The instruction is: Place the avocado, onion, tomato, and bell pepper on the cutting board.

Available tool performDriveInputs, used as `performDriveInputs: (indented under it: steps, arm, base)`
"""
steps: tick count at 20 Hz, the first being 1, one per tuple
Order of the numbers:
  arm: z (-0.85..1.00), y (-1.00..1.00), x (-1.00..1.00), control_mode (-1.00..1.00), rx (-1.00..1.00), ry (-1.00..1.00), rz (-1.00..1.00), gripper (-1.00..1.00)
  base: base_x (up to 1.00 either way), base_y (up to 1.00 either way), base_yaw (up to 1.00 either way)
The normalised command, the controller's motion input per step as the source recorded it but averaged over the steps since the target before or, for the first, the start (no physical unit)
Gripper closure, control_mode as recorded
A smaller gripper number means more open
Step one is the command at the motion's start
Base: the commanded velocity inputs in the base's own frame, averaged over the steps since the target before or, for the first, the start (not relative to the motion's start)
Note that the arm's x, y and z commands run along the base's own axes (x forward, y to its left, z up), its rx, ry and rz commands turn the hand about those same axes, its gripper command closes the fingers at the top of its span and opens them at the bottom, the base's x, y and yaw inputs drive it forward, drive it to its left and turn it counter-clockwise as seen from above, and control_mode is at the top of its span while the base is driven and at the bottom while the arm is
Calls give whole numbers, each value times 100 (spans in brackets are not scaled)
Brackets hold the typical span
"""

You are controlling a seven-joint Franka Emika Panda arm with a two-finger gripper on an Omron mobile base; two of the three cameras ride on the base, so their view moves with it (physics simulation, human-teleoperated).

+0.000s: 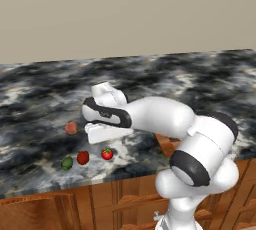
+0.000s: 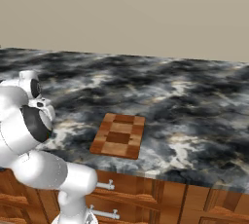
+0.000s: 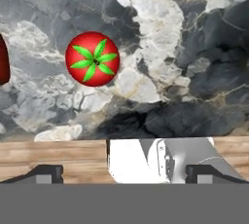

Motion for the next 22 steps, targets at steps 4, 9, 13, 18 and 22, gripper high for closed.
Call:
performDriveInputs:
  steps: [4, 9, 13, 18, 22]
  arm:
    - [-22, 12, 36, -100, 0, 5, -1, -100]
    - [-40, 11, 28, -100, -6, 0, -2, -100]
    - [-28, 12, 31, -100, -3, 2, -2, -100]
    - [-28, 12, 31, -100, -1, 2, -2, -100]
    - [-30, 10, 18, -100, -1, 0, -2, -100]
  base:
    - [0, 0, 0]
    - [0, 0, 0]
    - [0, 0, 0]
    - [0, 0, 0]
    - [0, 0, 0]
